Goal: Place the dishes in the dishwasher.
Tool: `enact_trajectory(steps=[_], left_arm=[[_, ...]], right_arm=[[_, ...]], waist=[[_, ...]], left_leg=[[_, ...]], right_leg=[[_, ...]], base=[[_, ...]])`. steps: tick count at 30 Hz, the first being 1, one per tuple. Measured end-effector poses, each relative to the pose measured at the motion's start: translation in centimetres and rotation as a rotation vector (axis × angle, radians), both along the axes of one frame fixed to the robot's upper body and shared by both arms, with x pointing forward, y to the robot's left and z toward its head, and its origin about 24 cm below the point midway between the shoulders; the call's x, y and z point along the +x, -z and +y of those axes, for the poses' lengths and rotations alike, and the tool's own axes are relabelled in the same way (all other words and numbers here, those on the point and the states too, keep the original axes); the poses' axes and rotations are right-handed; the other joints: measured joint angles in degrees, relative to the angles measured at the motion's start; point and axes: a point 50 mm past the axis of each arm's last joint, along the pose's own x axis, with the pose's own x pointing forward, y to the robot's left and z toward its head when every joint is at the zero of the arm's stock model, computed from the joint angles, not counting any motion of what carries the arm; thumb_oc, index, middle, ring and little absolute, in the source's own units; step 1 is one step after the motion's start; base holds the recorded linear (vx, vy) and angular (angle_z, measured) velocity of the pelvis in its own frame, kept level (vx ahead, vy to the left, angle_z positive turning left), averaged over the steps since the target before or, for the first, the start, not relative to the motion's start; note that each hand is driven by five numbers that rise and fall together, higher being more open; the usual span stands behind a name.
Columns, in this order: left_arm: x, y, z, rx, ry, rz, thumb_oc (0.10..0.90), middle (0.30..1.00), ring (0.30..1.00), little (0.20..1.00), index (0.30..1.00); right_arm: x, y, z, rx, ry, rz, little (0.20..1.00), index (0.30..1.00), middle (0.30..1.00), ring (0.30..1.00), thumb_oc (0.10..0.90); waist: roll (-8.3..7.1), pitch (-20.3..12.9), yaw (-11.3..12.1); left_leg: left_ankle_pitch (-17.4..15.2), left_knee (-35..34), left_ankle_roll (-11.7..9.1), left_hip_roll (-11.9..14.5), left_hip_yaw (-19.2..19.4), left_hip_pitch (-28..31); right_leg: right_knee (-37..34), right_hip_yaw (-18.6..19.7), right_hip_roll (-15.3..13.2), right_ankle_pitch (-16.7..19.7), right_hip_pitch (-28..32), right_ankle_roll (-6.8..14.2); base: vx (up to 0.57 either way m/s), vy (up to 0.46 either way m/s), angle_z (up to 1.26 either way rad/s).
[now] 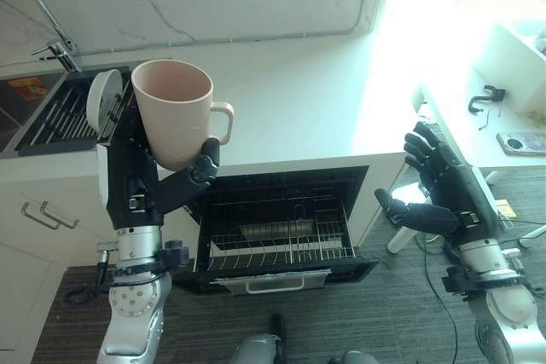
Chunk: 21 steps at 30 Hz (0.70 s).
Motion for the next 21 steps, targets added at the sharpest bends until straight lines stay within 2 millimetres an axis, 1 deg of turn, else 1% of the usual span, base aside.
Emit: enact_trajectory(steps=[3,8,11,13,14,15,16,17,18,19,20,21], left_arm=[[0.0,0.0,0.0,0.0,0.0,0.0,0.4,0.3,0.3,0.3,0.3],[0.0,0.0,0.1,0.0,-0.005,-0.001,0.4,0.3,0.3,0.3,0.3],[0.0,-0.1,0.1,0.0,-0.005,-0.002,0.4,0.3,0.3,0.3,0.3],[0.0,-0.1,0.1,0.0,-0.006,-0.002,0.4,0.3,0.3,0.3,0.3],[0.0,-0.1,0.1,-0.001,-0.004,-0.003,0.4,0.3,0.3,0.3,0.3],[0.0,-0.1,0.0,0.002,0.001,-0.001,0.4,0.3,0.3,0.3,0.3],[0.1,0.0,-0.1,0.005,0.011,0.004,0.4,0.3,0.3,0.3,0.3],[0.1,-0.1,-0.1,0.016,0.018,0.001,0.4,0.3,0.3,0.3,0.3],[0.0,-0.2,-0.1,0.018,0.018,0.0,0.4,0.3,0.3,0.3,0.3],[0.3,-0.1,0.0,0.019,0.018,0.002,0.4,0.3,0.3,0.3,0.3],[0.7,0.0,0.1,0.025,0.02,0.013,0.4,0.3,0.3,0.3,0.3],[1.4,0.3,0.1,0.019,0.032,0.047,0.4,0.3,0.3,0.3,0.3]], right_arm=[[0.0,0.0,-0.1,0.004,0.011,0.0,0.9,0.9,0.9,0.9,0.8],[0.1,0.0,0.0,0.004,0.008,0.004,0.9,0.9,0.9,0.9,0.8],[0.1,0.1,0.0,0.003,0.0,0.018,0.9,0.9,0.9,0.9,0.8],[0.4,0.1,0.3,0.003,-0.02,0.024,0.9,0.9,0.9,0.9,0.8],[0.6,0.0,0.6,0.006,-0.035,0.02,0.9,0.9,0.9,0.9,0.8],[0.8,0.1,0.9,0.012,-0.05,0.031,0.9,0.9,0.9,0.9,0.8],[0.8,0.4,1.2,0.022,-0.074,0.052,0.9,0.9,0.9,0.9,0.8],[0.8,0.5,1.5,0.026,-0.099,0.055,0.9,0.9,0.9,0.9,0.8],[0.9,0.4,1.8,0.029,-0.119,0.05,0.9,0.9,0.9,0.9,0.8],[1.1,0.4,2.1,0.049,-0.142,0.045,0.9,0.9,0.9,0.9,0.8],[1.6,0.5,2.7,0.063,-0.167,0.048,0.9,0.9,0.9,0.9,0.8],[1.5,0.8,3.1,0.067,-0.193,0.064,0.9,0.9,0.9,0.9,0.8]], waist=[[-0.17,0.1,0.2],[-1.35,0.5,1.1],[-1.74,0.5,1.8],[-1.86,0.6,2.2],[-2.14,0.7,2.4],[-2.32,0.9,2.3],[-2.83,1.0,2.1],[-3.61,0.9,2.1],[-3.46,1.2,2.1],[-2.94,2.1,1.9],[-2.83,3.3,1.7],[-2.36,3.9,0.9]], left_leg=[[-0.1,0.1,-0.2,-0.1,0.1,-0.2],[-0.2,0.1,-0.2,-0.2,0.1,-0.3],[-0.3,0.1,-0.2,-0.2,0.3,-0.2],[-1.0,0.4,-0.5,-0.1,0.5,-0.1],[-1.4,0.8,-0.5,-0.3,0.6,-0.1],[-2.5,1.6,-0.4,-0.4,0.5,0.1],[-3.1,1.3,-0.2,0.0,-0.3,1.1],[-3.4,1.2,-0.3,-0.2,-0.4,1.3],[-4.0,2.1,0.2,0.2,-0.7,0.8],[-5.3,4.9,0.4,1.0,-0.9,-0.2],[-6.7,5.9,1.1,1.0,-1.6,0.3],[-6.4,6.0,0.6,0.8,-3.3,0.3]], right_leg=[[-0.5,0.0,-0.1,0.2,0.0,-0.2],[-1.0,0.0,-0.2,0.3,0.1,-0.1],[-1.2,0.0,-0.4,0.4,0.1,0.0],[-1.5,0.0,-0.4,0.5,0.4,-0.1],[-2.0,0.0,-0.3,0.3,0.6,0.3],[-3.5,-1.0,0.0,0.7,1.9,0.5],[-5.9,-1.8,0.3,1.6,4.2,1.4],[-6.1,-2.0,0.2,2.6,4.8,1.9],[-4.1,-2.5,0.6,3.4,3.9,3.1],[4.7,-2.2,0.0,3.8,-0.3,4.3],[13.1,-2.2,-1.6,2.9,-5.2,4.8],[8.1,-1.6,-1.4,1.3,-7.1,4.0]], base=[[0.03,0.049,-0.01],[0.03,0.06,0.0],[0.03,0.073,-0.04],[0.1,0.075,-0.03],[0.13,0.079,0.05],[0.08,0.056,0.15],[0.01,0.034,0.17],[0.02,-0.05,0.11],[0.03,-0.126,0.0],[0.03,-0.191,-0.06],[0.01,-0.213,0.23],[0.01,-0.273,0.4]])
